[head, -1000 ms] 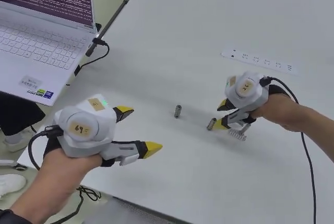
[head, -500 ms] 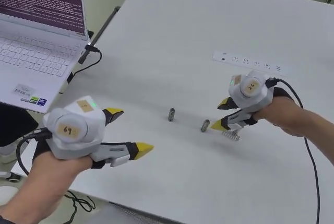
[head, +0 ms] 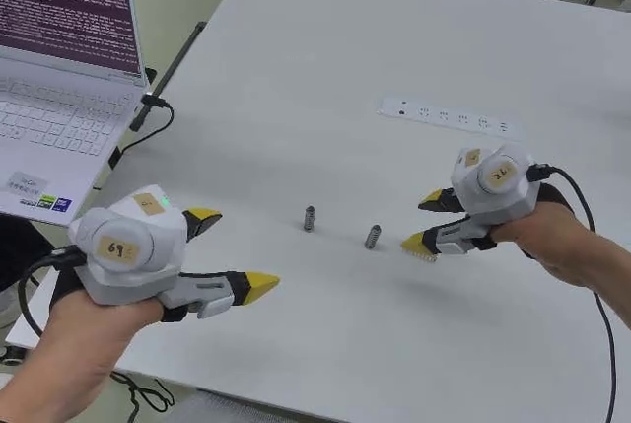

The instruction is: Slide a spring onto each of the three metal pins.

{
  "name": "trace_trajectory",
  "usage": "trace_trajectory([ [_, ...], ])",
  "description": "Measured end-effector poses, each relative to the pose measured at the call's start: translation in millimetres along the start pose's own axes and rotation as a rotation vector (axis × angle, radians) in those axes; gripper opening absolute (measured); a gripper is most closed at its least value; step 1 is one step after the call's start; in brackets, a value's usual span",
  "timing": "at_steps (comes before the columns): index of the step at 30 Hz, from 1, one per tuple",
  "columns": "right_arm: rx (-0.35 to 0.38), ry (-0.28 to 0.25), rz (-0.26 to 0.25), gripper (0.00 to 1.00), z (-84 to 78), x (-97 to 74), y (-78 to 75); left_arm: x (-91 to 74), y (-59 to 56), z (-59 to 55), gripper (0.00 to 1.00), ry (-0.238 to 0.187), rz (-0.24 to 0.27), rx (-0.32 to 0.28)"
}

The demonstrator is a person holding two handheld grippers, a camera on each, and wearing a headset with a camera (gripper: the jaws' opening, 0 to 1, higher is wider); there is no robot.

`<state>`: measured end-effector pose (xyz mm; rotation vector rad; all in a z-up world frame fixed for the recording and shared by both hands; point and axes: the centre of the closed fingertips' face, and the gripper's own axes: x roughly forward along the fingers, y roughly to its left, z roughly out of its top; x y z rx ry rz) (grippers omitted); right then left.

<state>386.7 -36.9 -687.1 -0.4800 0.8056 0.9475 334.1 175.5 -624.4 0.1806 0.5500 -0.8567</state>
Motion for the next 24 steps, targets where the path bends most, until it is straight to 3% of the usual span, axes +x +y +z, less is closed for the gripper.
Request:
trace_trajectory([
  [17, 0.162, -0.149, -0.115, 0.43, -7.2, -38.8, 4.6, 5.9, -3.8, 5.9, 0.63, -0.001, -0.019, 0.008],
  [24, 0.226, -0.206, -0.158, 0.46, -13.0, -57.7, 13.9, 7.8, -5.5, 8.6, 0.63, -0.004, -0.025, 0.008],
])
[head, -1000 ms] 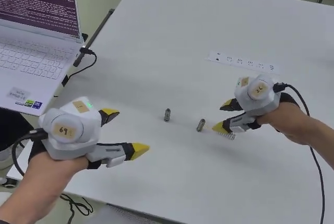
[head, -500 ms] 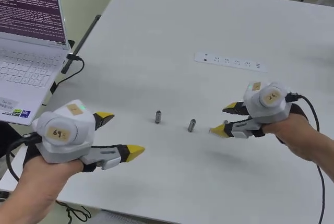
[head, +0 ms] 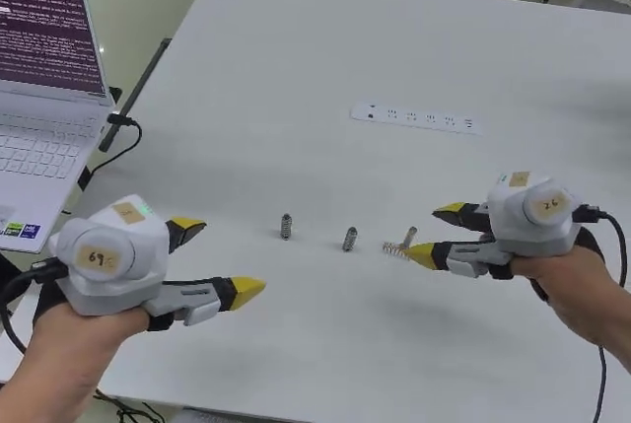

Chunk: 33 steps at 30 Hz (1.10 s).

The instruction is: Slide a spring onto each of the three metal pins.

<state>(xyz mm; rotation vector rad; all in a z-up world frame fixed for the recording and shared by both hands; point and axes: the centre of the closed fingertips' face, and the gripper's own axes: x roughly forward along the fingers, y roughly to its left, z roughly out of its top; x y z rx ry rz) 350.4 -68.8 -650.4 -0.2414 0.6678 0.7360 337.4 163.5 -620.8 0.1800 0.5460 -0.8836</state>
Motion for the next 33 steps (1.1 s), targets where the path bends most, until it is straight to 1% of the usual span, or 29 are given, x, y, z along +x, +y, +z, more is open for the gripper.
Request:
trace_trajectory([
  [7, 0.047, -0.04, -0.04, 0.47, -6.1, -19.2, 3.4, -0.2, -2.7, 3.8, 0.63, -0.002, -0.003, 0.004],
  [10, 0.06, -0.046, -0.054, 0.49, -8.5, -24.1, 4.0, -0.2, -3.5, 4.8, 0.63, -0.003, -0.005, 0.005],
  [12, 0.081, -0.058, -0.087, 0.51, -11.7, -30.8, 4.0, 0.1, -3.9, 4.8, 0.62, -0.003, -0.008, 0.007],
  [13, 0.088, -0.059, -0.091, 0.51, -13.1, -32.4, 5.0, 0.3, -3.8, 4.6, 0.62, -0.004, -0.008, 0.005],
  [19, 0.138, -0.078, -0.117, 0.53, -24.3, -43.1, 17.2, 0.7, -4.7, 3.3, 0.62, 0.001, -0.009, 0.007],
  [22, 0.148, -0.075, -0.122, 0.55, -30.7, -46.4, 23.8, 0.3, -5.4, 3.4, 0.62, 0.001, -0.009, 0.005],
  [27, 0.2, -0.086, -0.144, 0.58, -42.8, -55.1, 35.6, -1.2, -8.2, 2.2, 0.63, 0.001, -0.008, -0.004],
  [33, 0.224, -0.097, -0.147, 0.61, -48.1, -59.9, 44.5, -3.1, -8.5, -1.4, 0.63, 0.002, -0.005, -0.016],
])
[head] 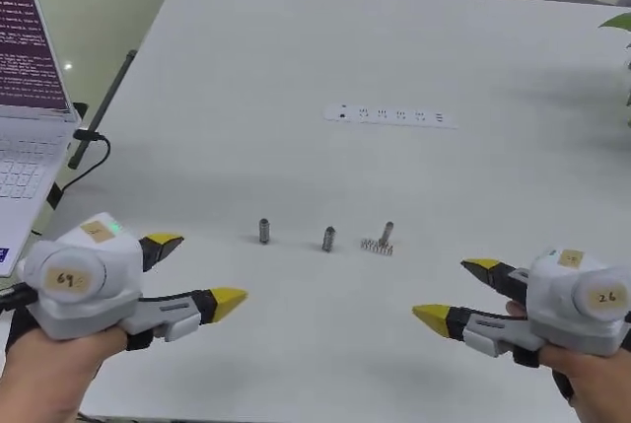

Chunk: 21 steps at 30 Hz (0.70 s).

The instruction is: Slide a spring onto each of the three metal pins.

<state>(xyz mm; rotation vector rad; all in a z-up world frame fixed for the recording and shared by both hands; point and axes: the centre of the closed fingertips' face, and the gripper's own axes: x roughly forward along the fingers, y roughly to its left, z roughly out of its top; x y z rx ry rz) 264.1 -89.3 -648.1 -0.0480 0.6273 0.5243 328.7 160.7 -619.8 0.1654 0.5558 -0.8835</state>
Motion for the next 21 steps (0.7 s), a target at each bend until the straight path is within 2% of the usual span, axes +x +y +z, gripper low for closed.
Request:
trace_trajectory([
  [12, 0.016, -0.01, -0.008, 0.63, 0.9, -1.9, -1.6, 1.5, 2.9, 2.7, 0.62, -0.002, -0.004, 0.008],
  [15, 0.018, -0.012, -0.01, 0.63, 1.5, -2.6, -1.5, 5.4, -3.3, 7.6, 0.62, -0.004, -0.02, 0.024],
  [21, 0.023, -0.011, -0.009, 0.65, 0.3, -3.9, -0.5, 19.5, -18.2, 7.3, 0.62, 0.017, -0.065, 0.054],
])
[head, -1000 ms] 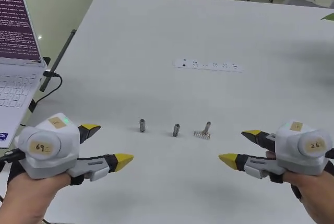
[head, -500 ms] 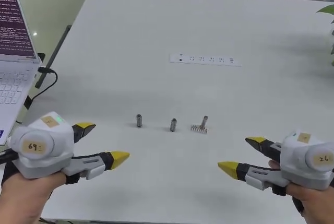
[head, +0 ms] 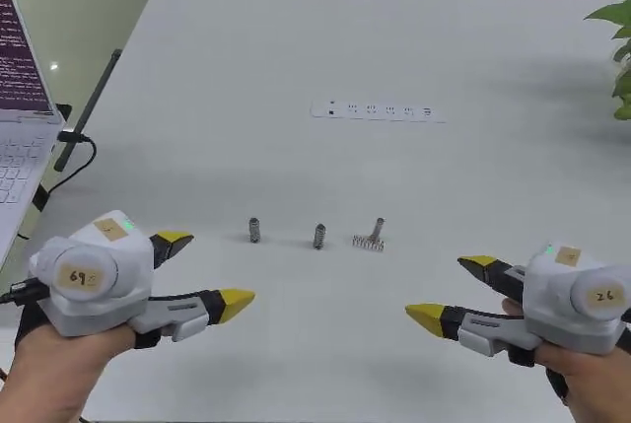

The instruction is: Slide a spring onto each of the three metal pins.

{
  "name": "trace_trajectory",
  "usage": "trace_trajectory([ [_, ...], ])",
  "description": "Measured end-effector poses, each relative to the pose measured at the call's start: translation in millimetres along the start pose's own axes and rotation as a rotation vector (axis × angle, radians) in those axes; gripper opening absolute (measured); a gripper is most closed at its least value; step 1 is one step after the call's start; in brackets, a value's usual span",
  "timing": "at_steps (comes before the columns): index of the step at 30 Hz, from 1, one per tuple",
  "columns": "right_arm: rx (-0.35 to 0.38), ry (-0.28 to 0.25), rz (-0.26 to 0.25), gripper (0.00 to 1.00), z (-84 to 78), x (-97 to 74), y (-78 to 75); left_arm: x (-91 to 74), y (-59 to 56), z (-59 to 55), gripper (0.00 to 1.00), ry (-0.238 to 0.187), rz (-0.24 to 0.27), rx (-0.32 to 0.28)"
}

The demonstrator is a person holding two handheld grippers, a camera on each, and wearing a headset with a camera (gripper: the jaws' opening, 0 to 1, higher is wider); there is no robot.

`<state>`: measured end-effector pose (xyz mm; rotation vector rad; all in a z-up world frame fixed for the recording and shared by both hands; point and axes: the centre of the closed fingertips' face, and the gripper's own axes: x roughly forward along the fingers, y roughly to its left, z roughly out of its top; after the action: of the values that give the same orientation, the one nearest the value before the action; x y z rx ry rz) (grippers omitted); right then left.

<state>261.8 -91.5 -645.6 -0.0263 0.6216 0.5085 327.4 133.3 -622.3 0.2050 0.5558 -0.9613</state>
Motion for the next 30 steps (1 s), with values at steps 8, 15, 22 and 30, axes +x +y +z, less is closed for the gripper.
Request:
trace_trajectory([
  [8, 0.012, 0.001, -0.01, 0.65, -2.9, -6.1, -3.8, 21.1, -12.9, 9.8, 0.62, 0.008, -0.059, 0.039],
  [15, 0.02, -0.002, -0.011, 0.67, -3.2, -9.3, -5.5, 44.1, -27.3, 18.7, 0.62, 0.023, -0.117, 0.084],
  [22, 0.019, 0.003, -0.002, 0.67, -4.3, -11.3, -5.7, 70.1, -43.9, 25.5, 0.62, 0.044, -0.18, 0.14],
  [30, 0.02, 0.008, -0.001, 0.69, -3.9, -13.1, -9.2, 96.1, -62.5, 29.9, 0.61, 0.075, -0.242, 0.195],
])
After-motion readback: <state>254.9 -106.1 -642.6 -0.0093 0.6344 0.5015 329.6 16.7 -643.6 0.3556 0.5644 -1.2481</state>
